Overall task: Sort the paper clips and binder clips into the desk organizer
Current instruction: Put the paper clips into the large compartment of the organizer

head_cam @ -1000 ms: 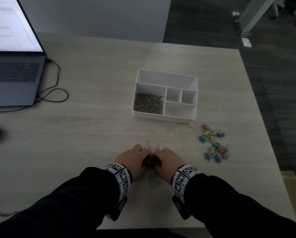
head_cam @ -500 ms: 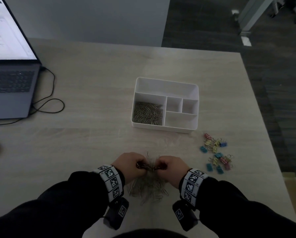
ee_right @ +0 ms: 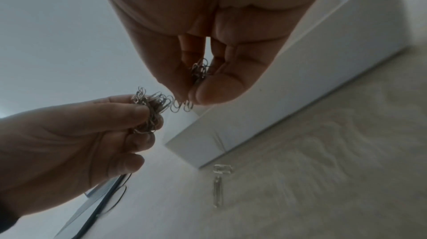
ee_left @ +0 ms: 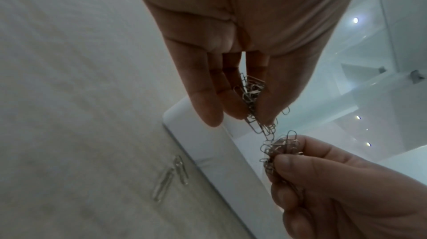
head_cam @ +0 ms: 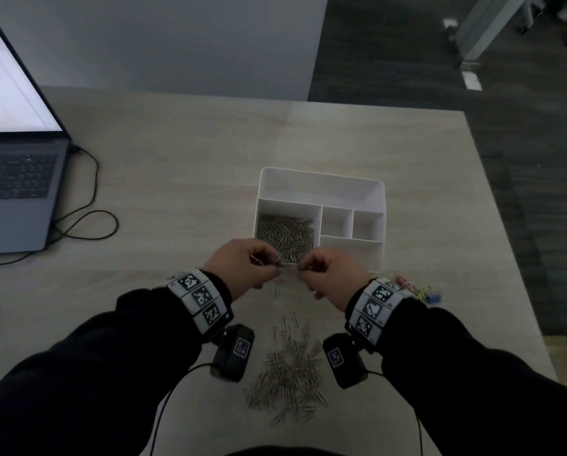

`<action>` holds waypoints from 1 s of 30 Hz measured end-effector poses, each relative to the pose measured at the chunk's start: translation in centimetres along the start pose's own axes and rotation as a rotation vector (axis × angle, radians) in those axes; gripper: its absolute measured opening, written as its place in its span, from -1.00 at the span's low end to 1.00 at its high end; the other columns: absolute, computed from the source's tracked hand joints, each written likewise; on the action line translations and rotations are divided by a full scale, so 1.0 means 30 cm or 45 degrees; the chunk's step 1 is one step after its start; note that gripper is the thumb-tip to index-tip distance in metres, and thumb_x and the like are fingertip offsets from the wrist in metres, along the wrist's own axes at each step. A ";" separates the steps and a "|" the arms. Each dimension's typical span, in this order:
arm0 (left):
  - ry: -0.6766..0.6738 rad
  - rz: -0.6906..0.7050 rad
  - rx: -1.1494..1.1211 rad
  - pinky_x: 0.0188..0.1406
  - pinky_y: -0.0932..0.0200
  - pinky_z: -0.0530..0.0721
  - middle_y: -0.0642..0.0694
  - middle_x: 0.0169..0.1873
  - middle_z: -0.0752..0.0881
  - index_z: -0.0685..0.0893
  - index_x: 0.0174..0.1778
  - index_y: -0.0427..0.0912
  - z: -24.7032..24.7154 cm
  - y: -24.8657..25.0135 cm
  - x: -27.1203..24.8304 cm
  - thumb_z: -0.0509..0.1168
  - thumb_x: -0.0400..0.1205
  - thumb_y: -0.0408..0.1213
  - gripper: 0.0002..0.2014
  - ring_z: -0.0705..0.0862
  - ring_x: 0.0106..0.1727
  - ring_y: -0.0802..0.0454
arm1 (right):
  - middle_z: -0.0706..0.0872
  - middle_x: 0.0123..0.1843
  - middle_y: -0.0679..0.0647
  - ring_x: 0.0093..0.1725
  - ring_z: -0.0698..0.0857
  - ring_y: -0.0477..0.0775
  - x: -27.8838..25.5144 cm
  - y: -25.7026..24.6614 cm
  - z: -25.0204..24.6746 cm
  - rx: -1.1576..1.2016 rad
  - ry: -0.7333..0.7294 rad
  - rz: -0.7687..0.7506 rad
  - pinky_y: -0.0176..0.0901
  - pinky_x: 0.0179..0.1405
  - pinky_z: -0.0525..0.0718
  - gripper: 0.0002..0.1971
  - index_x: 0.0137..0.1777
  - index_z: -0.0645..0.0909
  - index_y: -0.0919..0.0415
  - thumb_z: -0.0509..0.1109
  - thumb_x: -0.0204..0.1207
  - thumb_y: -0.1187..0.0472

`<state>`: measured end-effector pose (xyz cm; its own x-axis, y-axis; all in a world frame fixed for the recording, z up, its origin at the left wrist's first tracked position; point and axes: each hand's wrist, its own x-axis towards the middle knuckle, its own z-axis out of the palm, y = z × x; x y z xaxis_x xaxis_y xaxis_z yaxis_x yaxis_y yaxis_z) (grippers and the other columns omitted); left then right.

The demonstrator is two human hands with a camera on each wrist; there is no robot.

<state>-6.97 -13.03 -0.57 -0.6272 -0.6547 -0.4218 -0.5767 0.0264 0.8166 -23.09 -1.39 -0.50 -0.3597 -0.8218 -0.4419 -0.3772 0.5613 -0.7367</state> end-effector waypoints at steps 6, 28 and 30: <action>0.126 0.050 0.093 -0.22 0.00 0.83 0.01 -0.32 0.80 0.77 -0.16 -0.01 -0.033 0.052 0.103 0.52 0.45 -0.25 -0.89 0.77 -0.37 0.04 | 0.74 -0.36 -0.06 -0.42 0.73 0.02 0.103 -0.061 -0.030 -0.087 0.134 -0.011 -0.05 -0.30 0.78 -0.90 -0.25 0.64 -0.08 0.50 0.43 0.10; 0.102 0.357 0.578 0.00 0.13 0.60 -0.11 -0.14 0.77 0.80 -0.05 -0.14 0.019 -0.023 -0.084 0.22 0.60 -0.20 -0.76 0.68 -0.08 -0.07 | 0.60 0.37 0.14 0.33 0.57 0.17 -0.072 0.040 0.065 -0.761 -0.299 -0.297 -0.03 0.36 0.51 -0.62 0.32 0.58 0.12 0.21 0.52 0.16; 0.010 0.486 0.713 0.11 0.05 0.68 -0.21 -0.01 0.79 0.79 0.05 -0.20 0.055 -0.084 -0.105 0.08 0.49 -0.17 -0.58 0.72 0.03 -0.16 | 0.42 0.56 0.15 0.49 0.43 0.23 -0.084 0.078 0.107 -0.877 -0.389 -0.277 0.04 0.50 0.40 -0.45 0.47 0.44 0.13 0.12 0.46 0.04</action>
<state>-4.41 -9.80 -1.97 -0.8382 -0.5272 -0.1398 -0.5010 0.6429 0.5794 -20.33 1.69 -2.75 -0.0039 -0.8546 -0.5193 -0.8925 0.2372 -0.3837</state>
